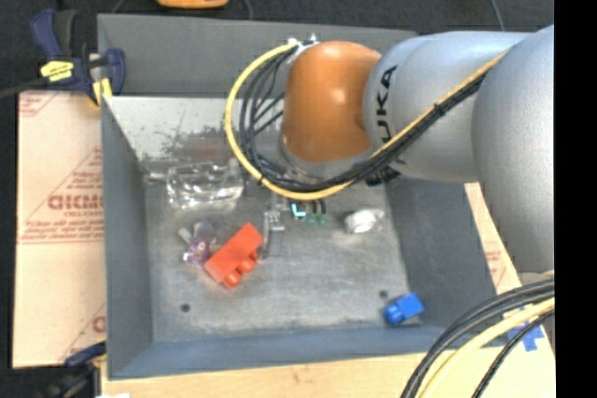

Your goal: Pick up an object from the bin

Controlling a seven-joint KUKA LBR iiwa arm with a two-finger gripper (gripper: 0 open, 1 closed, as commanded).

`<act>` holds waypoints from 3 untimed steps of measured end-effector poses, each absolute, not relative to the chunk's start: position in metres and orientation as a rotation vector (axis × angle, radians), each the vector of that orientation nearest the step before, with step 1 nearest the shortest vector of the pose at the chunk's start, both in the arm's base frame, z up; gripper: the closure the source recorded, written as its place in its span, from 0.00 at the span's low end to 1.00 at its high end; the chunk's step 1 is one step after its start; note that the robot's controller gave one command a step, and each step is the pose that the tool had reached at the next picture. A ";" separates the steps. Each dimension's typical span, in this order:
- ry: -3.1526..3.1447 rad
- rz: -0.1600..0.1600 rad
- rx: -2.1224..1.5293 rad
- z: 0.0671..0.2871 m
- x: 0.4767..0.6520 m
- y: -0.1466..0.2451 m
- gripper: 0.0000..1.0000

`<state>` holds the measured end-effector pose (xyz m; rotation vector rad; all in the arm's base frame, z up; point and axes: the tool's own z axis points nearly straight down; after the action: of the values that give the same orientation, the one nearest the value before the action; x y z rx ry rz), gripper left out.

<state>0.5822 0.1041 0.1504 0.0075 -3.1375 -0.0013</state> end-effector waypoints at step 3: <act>-3.073 0.000 0.696 0.109 0.555 0.123 0.00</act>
Offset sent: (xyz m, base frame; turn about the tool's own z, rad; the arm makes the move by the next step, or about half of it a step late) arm -0.0241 0.0263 -0.0804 -0.2084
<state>0.5545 0.1229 0.1095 0.6956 -3.0730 0.0005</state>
